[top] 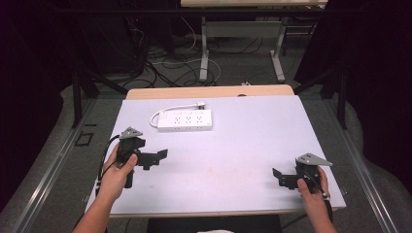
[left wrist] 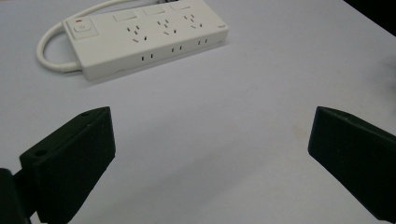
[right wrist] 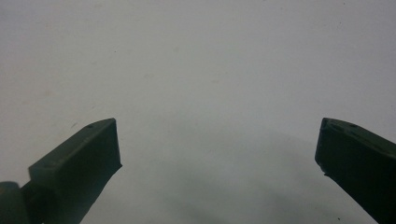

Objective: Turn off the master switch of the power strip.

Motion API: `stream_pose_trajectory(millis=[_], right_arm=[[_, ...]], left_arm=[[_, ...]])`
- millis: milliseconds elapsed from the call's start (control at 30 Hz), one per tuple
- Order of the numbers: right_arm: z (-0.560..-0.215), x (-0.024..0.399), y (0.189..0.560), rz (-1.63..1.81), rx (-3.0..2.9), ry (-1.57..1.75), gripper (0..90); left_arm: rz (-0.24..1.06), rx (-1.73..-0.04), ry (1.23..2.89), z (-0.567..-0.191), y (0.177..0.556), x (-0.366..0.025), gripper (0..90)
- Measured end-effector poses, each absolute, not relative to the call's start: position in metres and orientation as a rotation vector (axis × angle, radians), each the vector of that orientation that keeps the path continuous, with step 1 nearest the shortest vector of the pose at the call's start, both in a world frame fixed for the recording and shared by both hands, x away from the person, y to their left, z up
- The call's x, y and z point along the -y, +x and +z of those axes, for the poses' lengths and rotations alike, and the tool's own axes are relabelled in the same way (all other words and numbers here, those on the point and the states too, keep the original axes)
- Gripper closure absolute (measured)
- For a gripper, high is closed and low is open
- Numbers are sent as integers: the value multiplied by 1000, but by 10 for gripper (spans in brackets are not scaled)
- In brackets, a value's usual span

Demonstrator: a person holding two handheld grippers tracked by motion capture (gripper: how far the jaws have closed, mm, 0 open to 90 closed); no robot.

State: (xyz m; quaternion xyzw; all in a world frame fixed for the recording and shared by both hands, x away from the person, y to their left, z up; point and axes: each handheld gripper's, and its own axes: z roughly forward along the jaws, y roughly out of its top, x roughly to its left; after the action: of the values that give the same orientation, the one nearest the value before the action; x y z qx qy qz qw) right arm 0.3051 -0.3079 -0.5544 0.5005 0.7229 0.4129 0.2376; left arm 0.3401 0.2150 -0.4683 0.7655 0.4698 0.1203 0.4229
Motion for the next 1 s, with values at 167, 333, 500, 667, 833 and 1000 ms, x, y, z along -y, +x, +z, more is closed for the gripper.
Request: stream_pose_trajectory(millis=[167, 333, 500, 667, 833, 1000], right_arm=[[-554, 308, 305, 1131, -1981, 1366, 0], [-554, 308, 305, 1130, -1981, 1367, 0], [-554, 307, 305, 1131, -1981, 1365, 0], [-555, 308, 305, 1129, -1984, 1365, 0], [-555, 307, 305, 1130, -1983, 1363, 0], [-555, 307, 306, 1129, -1986, 1362, 0]], left_arm=[[283, -1194, 1885, -479, 329, -226, 8], [277, -1221, 1840, -495, 322, -237, 8], [256, -1233, 1797, -506, 314, -245, 8], [271, -1254, 1767, -515, 308, -252, 8], [285, -1276, 1738, -525, 306, -262, 8], [293, -1310, 1726, -534, 305, -270, 8]])
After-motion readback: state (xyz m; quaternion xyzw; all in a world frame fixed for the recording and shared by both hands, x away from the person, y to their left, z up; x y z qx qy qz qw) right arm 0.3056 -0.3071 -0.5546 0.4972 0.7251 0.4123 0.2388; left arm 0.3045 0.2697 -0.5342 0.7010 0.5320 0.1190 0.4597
